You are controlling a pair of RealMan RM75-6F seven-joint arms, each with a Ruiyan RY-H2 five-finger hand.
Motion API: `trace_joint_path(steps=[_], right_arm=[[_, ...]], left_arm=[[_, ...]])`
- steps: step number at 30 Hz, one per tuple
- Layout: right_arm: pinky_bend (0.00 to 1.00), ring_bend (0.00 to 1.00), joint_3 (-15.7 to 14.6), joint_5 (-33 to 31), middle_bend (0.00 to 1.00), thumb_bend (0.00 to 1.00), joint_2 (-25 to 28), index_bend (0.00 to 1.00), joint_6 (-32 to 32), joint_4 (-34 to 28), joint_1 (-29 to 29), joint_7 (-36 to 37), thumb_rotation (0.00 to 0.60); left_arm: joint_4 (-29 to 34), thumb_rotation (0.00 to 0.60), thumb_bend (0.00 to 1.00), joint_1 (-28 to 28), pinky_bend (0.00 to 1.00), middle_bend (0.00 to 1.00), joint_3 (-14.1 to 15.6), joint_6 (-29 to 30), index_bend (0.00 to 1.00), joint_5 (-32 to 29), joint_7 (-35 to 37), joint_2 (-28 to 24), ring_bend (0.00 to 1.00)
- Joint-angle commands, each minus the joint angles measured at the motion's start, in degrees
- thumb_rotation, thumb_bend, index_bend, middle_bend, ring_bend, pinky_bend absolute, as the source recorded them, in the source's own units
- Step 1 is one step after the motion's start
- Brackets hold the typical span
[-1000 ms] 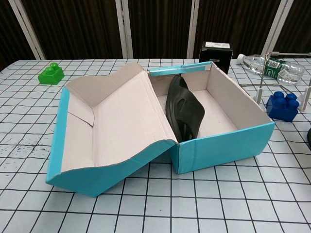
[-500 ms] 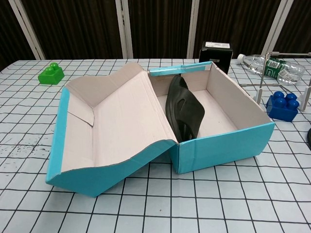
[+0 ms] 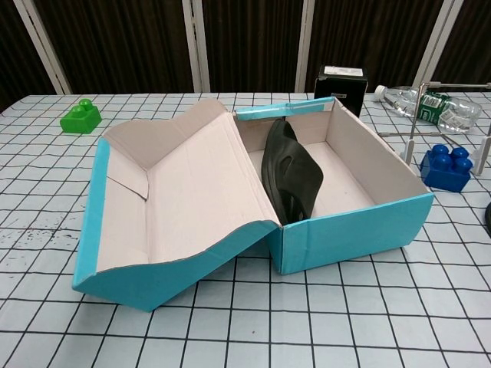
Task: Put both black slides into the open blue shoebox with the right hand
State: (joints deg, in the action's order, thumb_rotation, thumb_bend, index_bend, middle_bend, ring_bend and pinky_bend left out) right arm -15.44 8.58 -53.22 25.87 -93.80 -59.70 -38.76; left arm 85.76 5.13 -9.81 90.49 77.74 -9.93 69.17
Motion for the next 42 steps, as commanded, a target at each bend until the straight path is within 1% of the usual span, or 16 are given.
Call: trace_joint_path(steps=[1,7,12,17,23,34,39,42], right_arm=[[0.05,0.04,-6.65,-4.95,0.03,0.19,-1.05,0.0,-4.39,1.94,-6.64,-0.79,0.6],[0.05,0.04,-12.31,-7.19,0.03,0.19,-3.85,0.0,-7.79,3.95,-11.47,3.31,0.6],[0.05,0.04,-15.1,-6.58,0.03,0.19,-6.47,0.0,-9.54,6.15,-12.98,7.2,0.6],[0.05,0.04,-15.69,-4.36,0.03,0.19,-9.57,0.0,-10.59,9.11,-12.86,11.8,0.6],[0.05,0.04,-16.92,-0.96,0.03,0.19,-11.4,0.0,-11.9,11.02,-13.57,16.66,0.6],[0.05,0.04,-19.99,3.44,0.03,0.19,-13.93,0.0,-14.11,13.6,-15.04,24.13,0.6],[0.05,0.05,-20.54,6.32,0.03,0.19,-14.47,0.0,-14.5,14.23,-15.43,27.49,0.6],[0.05,0.05,-21.36,7.83,0.03,0.19,-14.55,0.0,-15.3,14.41,-16.1,29.05,0.6]], left_arm=[[-0.08,0.6,0.22,0.09,0.1,0.0,-0.08,-0.05,0.09,-0.19,-0.34,0.19,0.0],[-0.34,0.6,0.22,0.33,0.1,0.0,-0.15,-0.61,0.09,-0.68,-0.86,0.43,0.0],[-0.59,0.6,0.22,0.45,0.1,0.0,-0.15,-0.93,0.09,-0.88,-0.89,0.48,0.0],[-0.81,0.6,0.22,0.58,0.1,0.0,-0.24,-1.21,0.09,-1.19,-0.94,0.57,0.0],[-1.01,0.6,0.22,0.72,0.1,0.0,-0.23,-1.51,0.09,-1.38,-1.07,0.69,0.0],[-1.23,0.6,0.22,0.87,0.1,0.0,-0.32,-1.75,0.09,-1.68,-1.14,0.77,0.0],[-1.29,0.6,0.22,0.96,0.1,0.0,-0.23,-1.92,0.09,-1.73,-1.35,0.86,0.0],[-1.31,0.6,0.22,1.01,0.1,0.0,-0.19,-2.02,0.09,-1.77,-1.49,0.93,0.0]])
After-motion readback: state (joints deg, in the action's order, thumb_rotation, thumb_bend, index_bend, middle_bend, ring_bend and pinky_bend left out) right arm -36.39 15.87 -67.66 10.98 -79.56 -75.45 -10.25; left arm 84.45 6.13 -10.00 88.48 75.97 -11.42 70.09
